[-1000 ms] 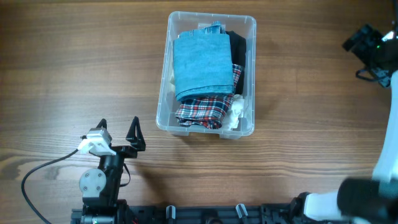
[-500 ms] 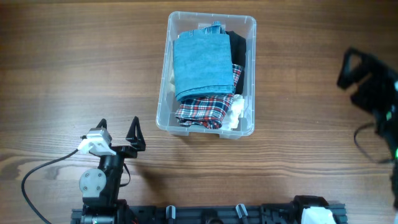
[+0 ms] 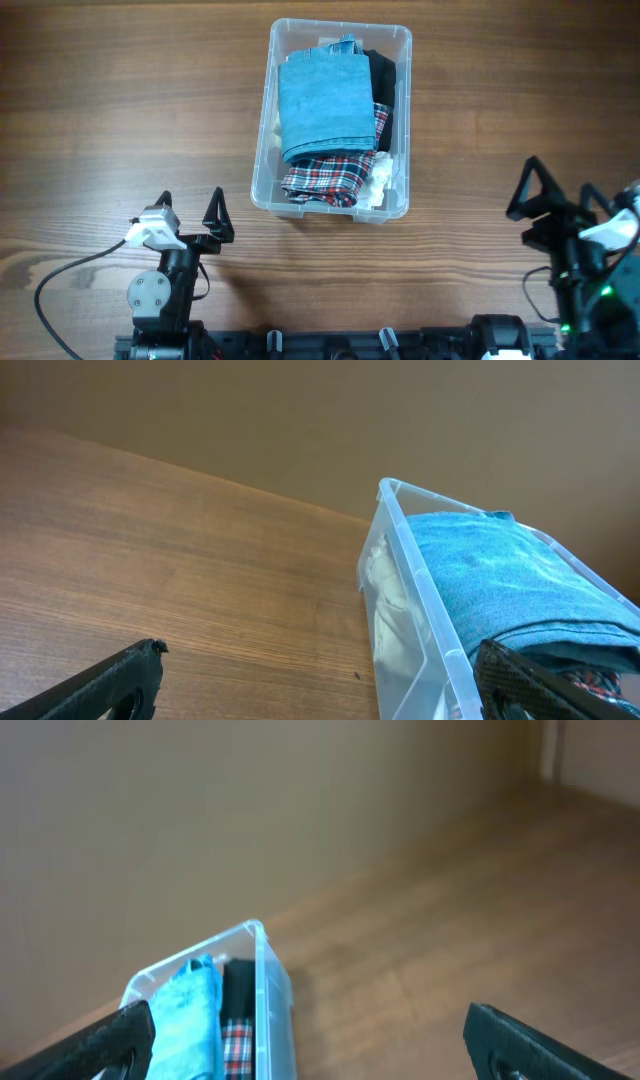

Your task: Pack container

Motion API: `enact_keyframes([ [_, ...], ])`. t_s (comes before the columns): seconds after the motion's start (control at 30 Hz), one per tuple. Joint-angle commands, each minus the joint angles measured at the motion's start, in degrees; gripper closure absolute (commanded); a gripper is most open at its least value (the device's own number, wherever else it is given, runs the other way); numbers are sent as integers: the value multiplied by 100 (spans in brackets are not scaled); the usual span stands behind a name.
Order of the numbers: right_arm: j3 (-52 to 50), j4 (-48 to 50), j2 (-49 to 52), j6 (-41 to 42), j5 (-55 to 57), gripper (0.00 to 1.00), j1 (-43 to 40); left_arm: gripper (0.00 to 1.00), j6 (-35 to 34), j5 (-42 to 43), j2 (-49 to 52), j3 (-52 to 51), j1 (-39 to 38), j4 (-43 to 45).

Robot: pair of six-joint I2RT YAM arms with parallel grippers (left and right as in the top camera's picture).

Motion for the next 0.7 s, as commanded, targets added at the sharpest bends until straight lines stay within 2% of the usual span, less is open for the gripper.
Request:
enact_keyframes([
  [0.0, -1222, 905, -785, -625, -461, 0, 190, 0, 129, -74, -61, -35, 42, -22],
  [0.13, -2352, 2245, -1362, -1370, -1150, 0, 254, 0, 129, -74, -61, -37, 42, -22],
  [0.27, -3399, 3272, -1755, -1447, -1349, 0, 254, 0, 129, -74, -61, -37, 42, -22],
  [0.53, -4339, 4356, -1976, -1550, -1414, 0, 254, 0, 129, -74, -61, -37, 42, -22],
  [0.67, -4822, 4850, -2280, -1843, -1786, 0, 254, 0, 129, -74, -61, -37, 42, -22],
])
